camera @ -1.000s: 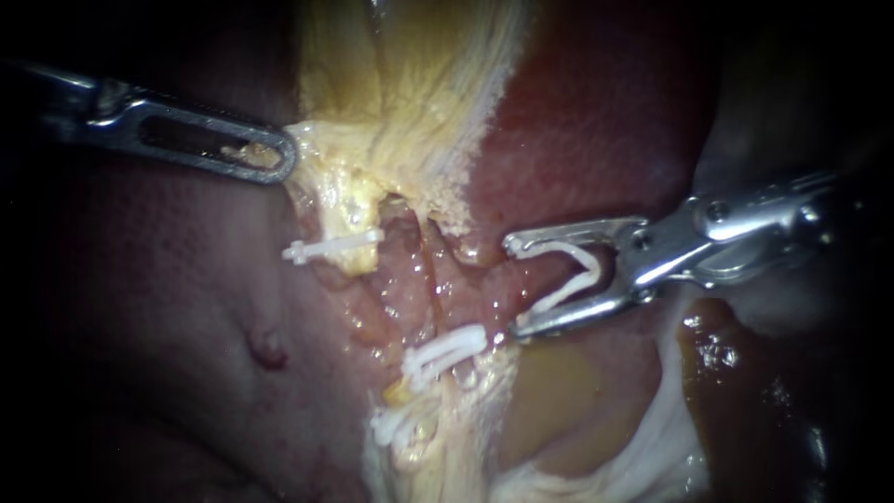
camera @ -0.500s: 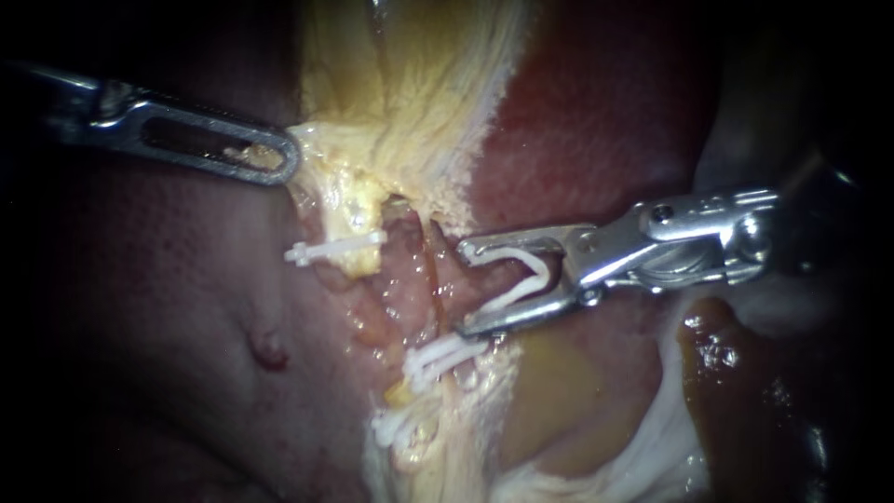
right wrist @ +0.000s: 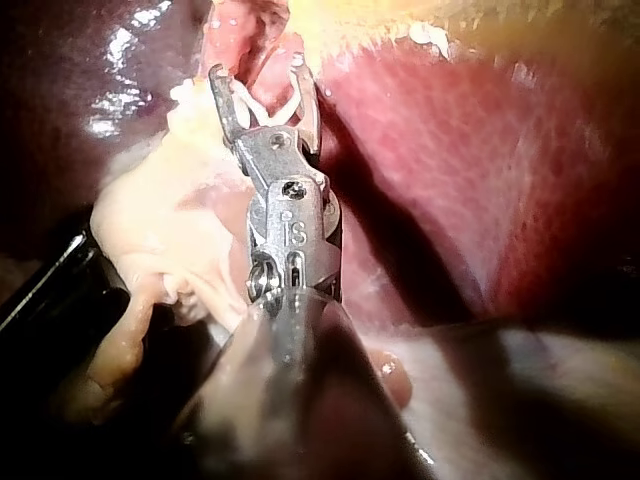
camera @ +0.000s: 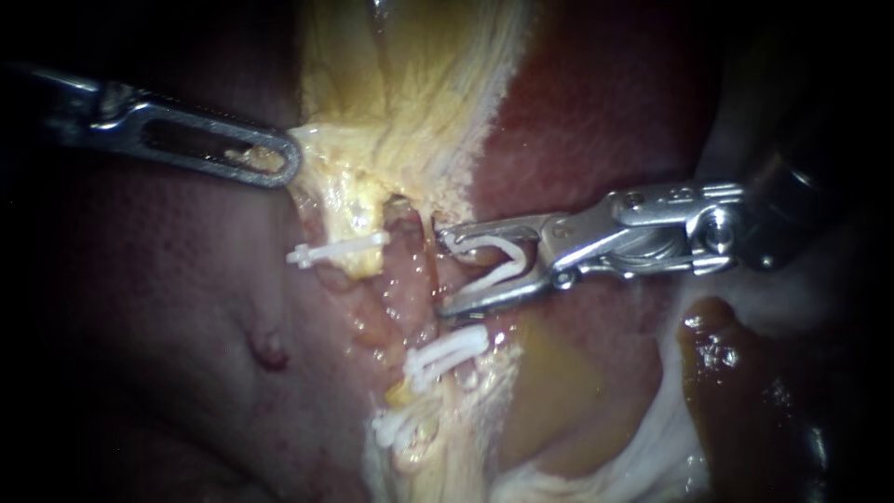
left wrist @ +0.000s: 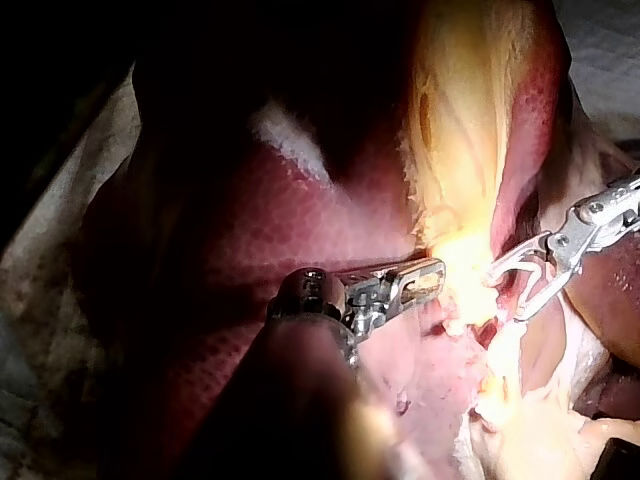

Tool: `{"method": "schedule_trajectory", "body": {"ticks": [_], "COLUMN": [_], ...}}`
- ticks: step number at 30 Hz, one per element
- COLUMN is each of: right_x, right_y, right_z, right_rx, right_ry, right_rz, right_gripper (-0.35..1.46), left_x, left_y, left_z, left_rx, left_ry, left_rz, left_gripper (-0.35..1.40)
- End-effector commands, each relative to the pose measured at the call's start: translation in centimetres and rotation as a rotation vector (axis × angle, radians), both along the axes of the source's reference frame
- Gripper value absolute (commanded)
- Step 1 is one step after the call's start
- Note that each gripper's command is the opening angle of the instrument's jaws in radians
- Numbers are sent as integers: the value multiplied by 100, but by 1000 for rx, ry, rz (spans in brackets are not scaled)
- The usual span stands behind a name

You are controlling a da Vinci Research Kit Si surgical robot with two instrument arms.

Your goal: Clipping third clip right tube

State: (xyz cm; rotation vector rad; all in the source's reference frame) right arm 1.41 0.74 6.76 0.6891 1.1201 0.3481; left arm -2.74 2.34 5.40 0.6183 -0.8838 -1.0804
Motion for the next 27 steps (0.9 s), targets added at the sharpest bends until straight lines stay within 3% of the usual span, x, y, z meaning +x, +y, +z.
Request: {"method": "schedule_trajectory", "body": {"ticks": [1, 8, 14, 27], "right_x": [1, 11, 18, 26], "right_y": [1, 2, 3, 2], "right_z": [1, 5, 7, 8], "right_rx": [4, 7, 49, 110], "right_ry": [6, 18, 65, 159], "right_rz": [9, 27, 44, 30], "right_gripper": [50, 50, 50, 50], "left_x": [0, -1, -2, -3], "left_y": [0, 0, 0, -1], "left_z": [0, 0, 0, 1], "left_rx": [0, 0, -1, 0], "left_ry": [0, 1, 1, 0], "left_rz": [-1, -1, -2, 0], "left_gripper": [-35, -35, -35, -35]}}
